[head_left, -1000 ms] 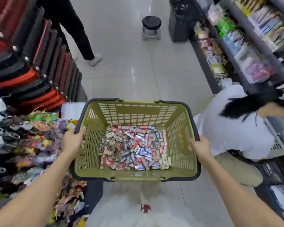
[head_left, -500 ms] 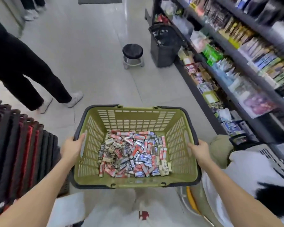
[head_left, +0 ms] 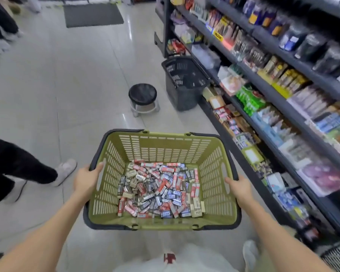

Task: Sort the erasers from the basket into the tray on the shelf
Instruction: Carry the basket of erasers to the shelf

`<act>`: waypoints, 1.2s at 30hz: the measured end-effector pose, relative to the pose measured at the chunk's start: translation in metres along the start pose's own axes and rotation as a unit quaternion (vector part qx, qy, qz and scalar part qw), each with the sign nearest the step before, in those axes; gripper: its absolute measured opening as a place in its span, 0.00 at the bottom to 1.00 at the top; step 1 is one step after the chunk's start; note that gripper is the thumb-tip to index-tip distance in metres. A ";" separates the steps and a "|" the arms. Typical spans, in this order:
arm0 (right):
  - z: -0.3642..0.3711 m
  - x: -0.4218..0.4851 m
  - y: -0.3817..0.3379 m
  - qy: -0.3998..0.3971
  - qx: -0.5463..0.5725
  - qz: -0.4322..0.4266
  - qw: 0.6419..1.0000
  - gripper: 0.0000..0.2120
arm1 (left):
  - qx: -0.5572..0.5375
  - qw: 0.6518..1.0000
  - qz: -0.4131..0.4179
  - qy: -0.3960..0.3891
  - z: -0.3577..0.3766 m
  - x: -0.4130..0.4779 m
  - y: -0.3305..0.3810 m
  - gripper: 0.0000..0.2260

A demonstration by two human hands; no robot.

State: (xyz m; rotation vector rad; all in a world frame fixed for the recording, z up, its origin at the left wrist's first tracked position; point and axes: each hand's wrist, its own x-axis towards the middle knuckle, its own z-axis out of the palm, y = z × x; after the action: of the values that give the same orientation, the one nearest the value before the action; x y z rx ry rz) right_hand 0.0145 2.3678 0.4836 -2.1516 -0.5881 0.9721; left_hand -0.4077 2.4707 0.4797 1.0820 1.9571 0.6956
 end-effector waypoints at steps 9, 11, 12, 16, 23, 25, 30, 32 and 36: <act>0.060 0.168 -0.179 -0.005 -0.018 -0.012 1.000 0.17 | -0.005 1.000 -0.015 0.017 0.037 0.187 0.152 0.18; 0.078 0.204 -0.209 0.006 -0.016 -0.010 1.000 0.19 | -0.011 1.000 -0.006 0.009 0.048 0.237 0.181 0.17; 0.088 0.220 -0.223 0.016 -0.011 -0.005 1.000 0.20 | -0.007 1.000 0.000 0.003 0.055 0.262 0.195 0.16; 0.127 0.287 -0.272 0.036 0.003 -0.002 0.999 0.10 | 0.017 0.999 0.034 -0.009 0.083 0.370 0.248 0.15; 0.177 0.385 -0.365 0.102 0.034 0.068 0.992 0.11 | 0.062 0.993 0.074 -0.070 0.130 0.544 0.382 0.13; 0.186 0.408 -0.387 0.125 0.039 0.081 0.988 0.07 | 0.077 0.988 0.100 -0.089 0.146 0.582 0.418 0.16; 0.199 0.477 -0.432 0.155 0.082 0.107 0.979 0.13 | 0.111 0.974 0.148 -0.129 0.198 0.661 0.505 0.17; 0.200 0.511 -0.447 0.167 0.082 0.118 0.975 0.12 | 0.124 0.969 0.164 -0.139 0.225 0.687 0.535 0.17; 0.197 0.587 -0.466 0.174 0.098 0.119 0.973 0.07 | 0.135 0.964 0.177 -0.147 0.279 0.730 0.589 0.15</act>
State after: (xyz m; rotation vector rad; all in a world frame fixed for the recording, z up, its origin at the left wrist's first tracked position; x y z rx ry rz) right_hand 0.1683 3.1265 0.4638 -2.1746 -0.0617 0.7124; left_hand -0.1599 3.4167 0.5028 1.6309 1.6479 0.4237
